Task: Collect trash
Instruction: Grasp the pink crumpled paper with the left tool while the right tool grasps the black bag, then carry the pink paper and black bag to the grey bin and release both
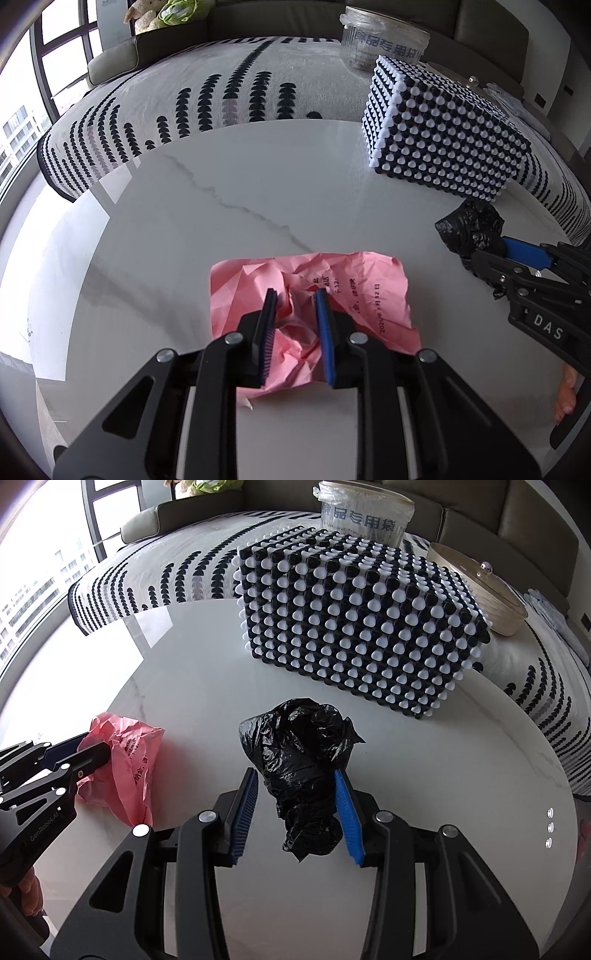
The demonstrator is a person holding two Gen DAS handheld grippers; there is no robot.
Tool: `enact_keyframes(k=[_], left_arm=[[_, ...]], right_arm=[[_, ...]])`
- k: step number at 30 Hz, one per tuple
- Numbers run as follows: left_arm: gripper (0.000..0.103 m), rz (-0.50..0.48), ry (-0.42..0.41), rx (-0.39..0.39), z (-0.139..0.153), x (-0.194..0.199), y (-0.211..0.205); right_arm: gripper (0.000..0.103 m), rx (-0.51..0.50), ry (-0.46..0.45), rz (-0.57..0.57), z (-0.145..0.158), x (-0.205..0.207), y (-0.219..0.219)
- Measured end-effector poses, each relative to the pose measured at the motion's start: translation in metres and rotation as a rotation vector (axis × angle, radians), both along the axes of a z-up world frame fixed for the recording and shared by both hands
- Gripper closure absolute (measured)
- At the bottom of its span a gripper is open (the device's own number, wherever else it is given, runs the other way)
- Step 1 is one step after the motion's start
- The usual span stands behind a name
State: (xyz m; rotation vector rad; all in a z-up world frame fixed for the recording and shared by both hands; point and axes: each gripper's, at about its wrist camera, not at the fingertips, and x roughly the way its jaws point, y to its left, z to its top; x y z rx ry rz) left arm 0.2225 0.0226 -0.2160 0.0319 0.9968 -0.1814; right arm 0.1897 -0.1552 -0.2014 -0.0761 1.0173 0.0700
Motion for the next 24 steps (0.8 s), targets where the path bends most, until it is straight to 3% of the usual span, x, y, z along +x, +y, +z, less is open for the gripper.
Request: enact_keyframes(k=[3, 7, 10, 24], left_arm=[[0.081, 0.006, 0.000, 0.000, 0.000, -0.003, 0.001], [0.081, 0.013, -0.001, -0.002, 0.000, -0.005, 0.001], [0.081, 0.016, -0.003, -0.009, 0.000, -0.006, 0.001], [0.082, 0.086, -0.057, -0.104, 0.029, -0.043, 0.038]], right_arm=[[0.064, 0.009, 0.024, -0.008, -0.007, 0.001, -0.002], [0.081, 0.013, 0.020, 0.000, -0.008, -0.003, -0.001], [0.085, 0.021, 0.010, 0.009, -0.004, -0.007, 0.001], [0.088, 0.046, -0.073, 0.100, 0.044, -0.032, 0.030]])
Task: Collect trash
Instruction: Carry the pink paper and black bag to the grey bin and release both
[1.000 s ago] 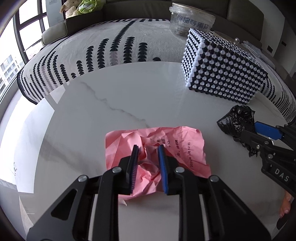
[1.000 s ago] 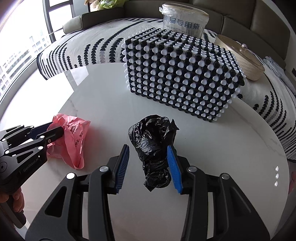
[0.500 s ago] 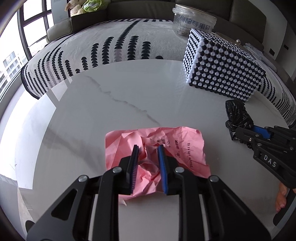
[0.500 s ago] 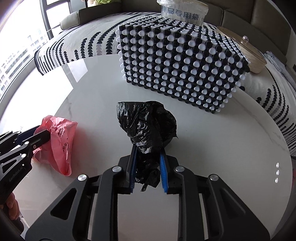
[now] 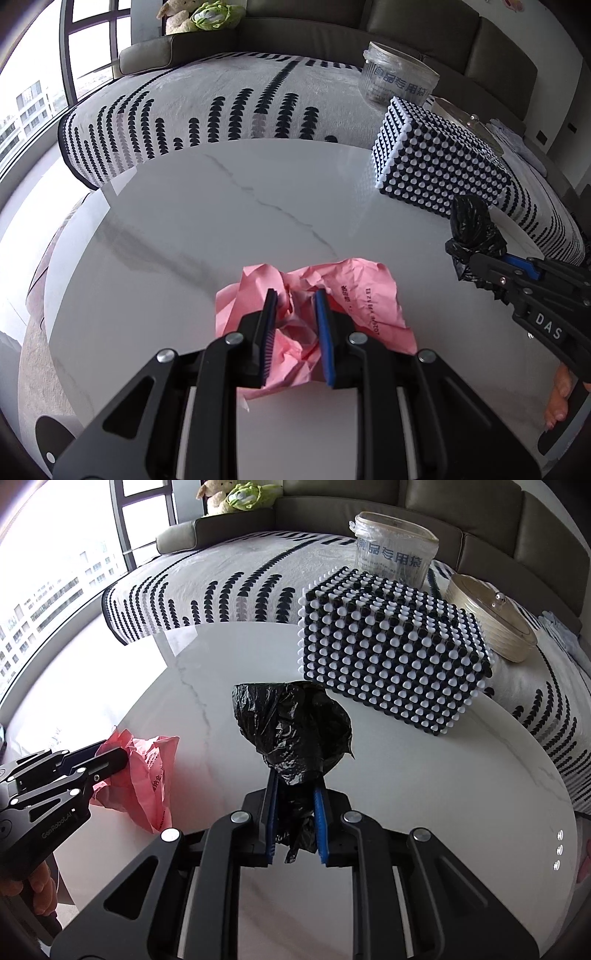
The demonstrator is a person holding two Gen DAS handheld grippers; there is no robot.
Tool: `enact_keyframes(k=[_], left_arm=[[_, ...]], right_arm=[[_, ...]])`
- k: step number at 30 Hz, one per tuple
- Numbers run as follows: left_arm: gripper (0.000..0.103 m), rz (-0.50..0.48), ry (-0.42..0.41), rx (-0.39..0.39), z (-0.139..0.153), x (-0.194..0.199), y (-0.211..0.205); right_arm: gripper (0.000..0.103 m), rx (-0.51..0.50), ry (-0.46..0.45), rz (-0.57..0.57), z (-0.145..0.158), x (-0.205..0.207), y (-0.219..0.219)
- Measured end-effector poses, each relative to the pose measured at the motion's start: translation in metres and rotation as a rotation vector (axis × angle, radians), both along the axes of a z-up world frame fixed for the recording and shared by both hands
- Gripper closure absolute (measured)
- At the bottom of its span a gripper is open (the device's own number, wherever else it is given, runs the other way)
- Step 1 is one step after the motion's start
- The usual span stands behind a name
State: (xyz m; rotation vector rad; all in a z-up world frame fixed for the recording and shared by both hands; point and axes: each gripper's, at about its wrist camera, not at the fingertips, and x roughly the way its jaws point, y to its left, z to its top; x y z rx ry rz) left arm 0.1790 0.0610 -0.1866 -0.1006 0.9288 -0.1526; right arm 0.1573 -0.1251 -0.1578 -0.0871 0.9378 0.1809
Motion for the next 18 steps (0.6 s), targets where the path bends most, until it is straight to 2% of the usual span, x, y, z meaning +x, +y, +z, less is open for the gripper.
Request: enact_keyframes(k=[9, 15, 18], left_arm=[[0.082, 0.132, -0.023, -0.077, 0.022, -0.049, 0.064], [0.082, 0.285, -0.037, -0.085, 0.035, -0.111, 0.129], [0.082, 0.390, -0.033, -0.057, 0.039, -0.150, 0.166]], right_arm=[[0.088, 0.017, -0.017, 0.146, 0.025, -0.023, 0.060], [0.088, 0.040, -0.015, 0.338, 0.037, -0.046, 0.130], [0.088, 0.057, -0.002, 0.455, 0.039, -0.063, 0.173]])
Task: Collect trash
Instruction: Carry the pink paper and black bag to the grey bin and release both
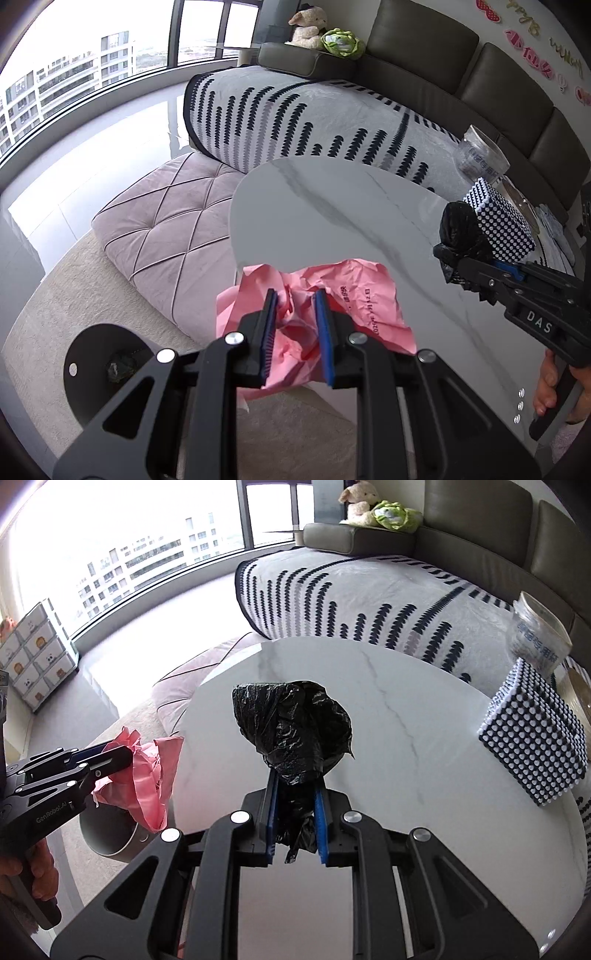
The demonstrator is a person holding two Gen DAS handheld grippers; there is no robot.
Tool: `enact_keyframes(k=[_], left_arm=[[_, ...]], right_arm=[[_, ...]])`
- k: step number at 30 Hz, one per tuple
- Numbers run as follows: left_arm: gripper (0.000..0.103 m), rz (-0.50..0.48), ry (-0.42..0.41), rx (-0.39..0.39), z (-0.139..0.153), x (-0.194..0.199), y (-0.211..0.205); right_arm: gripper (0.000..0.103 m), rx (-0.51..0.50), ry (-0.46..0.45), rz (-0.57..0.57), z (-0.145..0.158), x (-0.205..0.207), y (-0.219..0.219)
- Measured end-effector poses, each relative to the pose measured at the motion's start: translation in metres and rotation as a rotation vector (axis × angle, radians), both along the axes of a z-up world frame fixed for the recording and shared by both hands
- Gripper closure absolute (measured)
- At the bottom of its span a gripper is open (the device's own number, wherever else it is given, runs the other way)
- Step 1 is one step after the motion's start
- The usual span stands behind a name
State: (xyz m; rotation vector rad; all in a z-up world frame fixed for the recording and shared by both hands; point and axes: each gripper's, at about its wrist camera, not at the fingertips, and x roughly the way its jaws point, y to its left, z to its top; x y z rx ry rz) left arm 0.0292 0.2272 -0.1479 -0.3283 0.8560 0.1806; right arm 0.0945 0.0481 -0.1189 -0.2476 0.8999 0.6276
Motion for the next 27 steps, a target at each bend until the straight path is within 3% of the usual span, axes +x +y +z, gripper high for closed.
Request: enact_keyframes(k=[9, 15, 20, 23, 27], left_arm=[[0.082, 0.345, 0.068, 0.066, 0.003, -0.117, 0.104], [0.082, 0.491, 0.093, 0.060, -0.005, -0.167, 0.140], [0.082, 0.549, 0.104, 0.040, -0.014, -0.190, 0.154], [0.082, 0.572, 0.110, 0.030, -0.019, -0.198, 0.161], [0.082, 0.586, 0.118, 0.027, -0.024, -0.204, 0.165]], right_arm=[[0.088, 0.018, 0.080, 0.370, -0.010, -0.069, 0.134], [0.087, 0.011, 0.114, 0.568, -0.018, -0.117, 0.213], [0.084, -0.017, 0.186, 0.646, -0.033, -0.144, 0.262], [0.067, -0.042, 0.213, 0.651, -0.041, -0.150, 0.281], [0.067, -0.046, 0.200, 0.655, -0.041, -0.153, 0.286]])
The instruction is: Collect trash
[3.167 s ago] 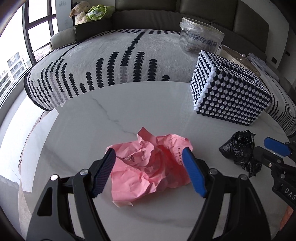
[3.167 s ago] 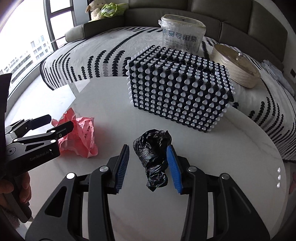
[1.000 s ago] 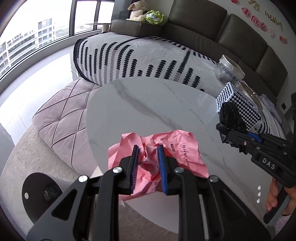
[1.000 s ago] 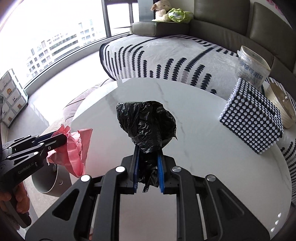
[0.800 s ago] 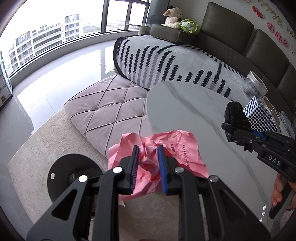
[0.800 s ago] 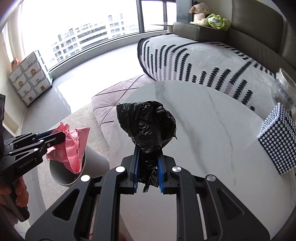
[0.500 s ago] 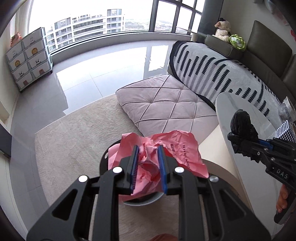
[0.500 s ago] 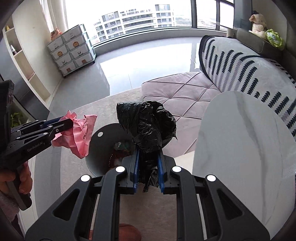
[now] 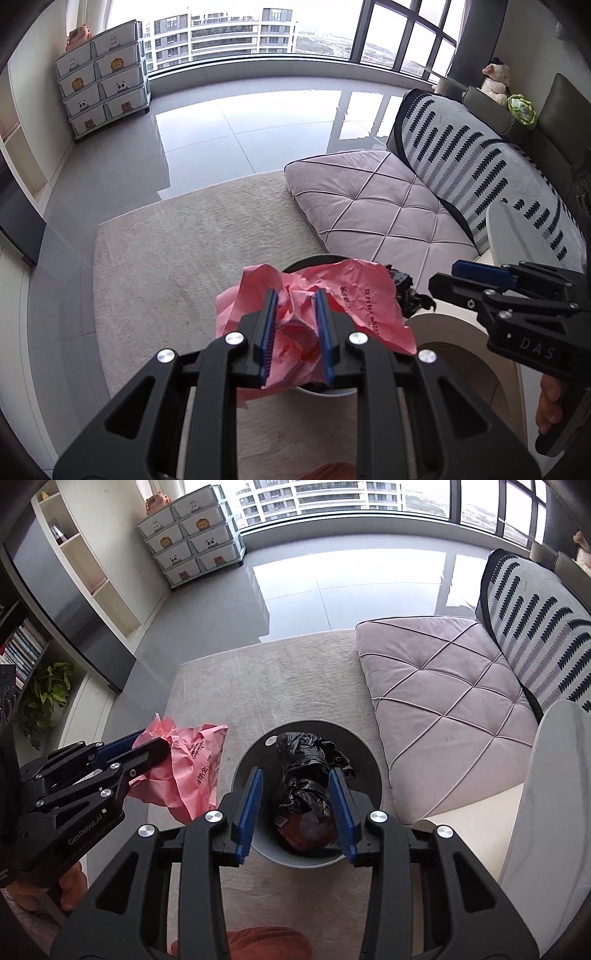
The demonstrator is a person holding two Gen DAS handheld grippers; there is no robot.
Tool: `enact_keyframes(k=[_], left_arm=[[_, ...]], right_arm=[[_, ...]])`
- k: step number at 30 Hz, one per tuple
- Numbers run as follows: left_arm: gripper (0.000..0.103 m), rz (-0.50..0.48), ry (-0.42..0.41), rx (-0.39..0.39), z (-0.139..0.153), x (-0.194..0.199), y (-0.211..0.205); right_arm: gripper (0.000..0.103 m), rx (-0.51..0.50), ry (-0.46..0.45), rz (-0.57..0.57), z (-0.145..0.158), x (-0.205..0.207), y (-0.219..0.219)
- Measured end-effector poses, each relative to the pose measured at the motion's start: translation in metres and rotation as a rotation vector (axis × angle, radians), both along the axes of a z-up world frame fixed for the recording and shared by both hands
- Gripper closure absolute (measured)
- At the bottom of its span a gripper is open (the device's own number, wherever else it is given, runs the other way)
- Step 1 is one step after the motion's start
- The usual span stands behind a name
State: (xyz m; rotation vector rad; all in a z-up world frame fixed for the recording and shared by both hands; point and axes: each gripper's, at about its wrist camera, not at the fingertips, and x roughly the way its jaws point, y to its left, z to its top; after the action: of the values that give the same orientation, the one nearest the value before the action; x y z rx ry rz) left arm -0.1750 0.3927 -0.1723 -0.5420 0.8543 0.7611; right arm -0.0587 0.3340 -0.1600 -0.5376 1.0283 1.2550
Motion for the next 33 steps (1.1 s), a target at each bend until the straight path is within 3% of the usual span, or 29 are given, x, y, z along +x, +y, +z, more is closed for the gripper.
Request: enact_keyframes(k=[11, 13, 14, 15, 17, 30, 33], left_arm=[[0.081, -0.046, 0.010, -0.031, -0.024, 0.024, 0.004], [0.078, -0.067, 0.017, -0.038, -0.027, 0.030, 0.004], [0.073, -0.082, 0.007, -0.049, -0.029, 0.031, 0.004], [0.055, -0.090, 0.004, -0.057, -0.030, 0.033, 0.003], [0.028, -0.086, 0.004, -0.034, -0.029, 0.035, -0.001], [0.027, -0.171, 0.045, 0.041, -0.004, 0.047, -0.040], [0.027, -0.210, 0.048, 0.037, 0.003, 0.055, -0.057]], right_arm=[[0.067, -0.007, -0.013, -0.048, 0.003, 0.009, -0.026], [0.067, -0.007, -0.021, -0.059, 0.005, 0.011, -0.032], [0.067, -0.007, -0.025, -0.066, 0.006, 0.012, -0.035], [0.067, -0.006, -0.026, -0.073, 0.007, 0.013, -0.038], [0.067, -0.002, -0.027, -0.086, 0.008, 0.015, -0.044], [0.067, 0.032, -0.049, -0.193, 0.028, 0.025, -0.097], [0.055, 0.045, -0.058, -0.252, 0.036, 0.031, -0.123]])
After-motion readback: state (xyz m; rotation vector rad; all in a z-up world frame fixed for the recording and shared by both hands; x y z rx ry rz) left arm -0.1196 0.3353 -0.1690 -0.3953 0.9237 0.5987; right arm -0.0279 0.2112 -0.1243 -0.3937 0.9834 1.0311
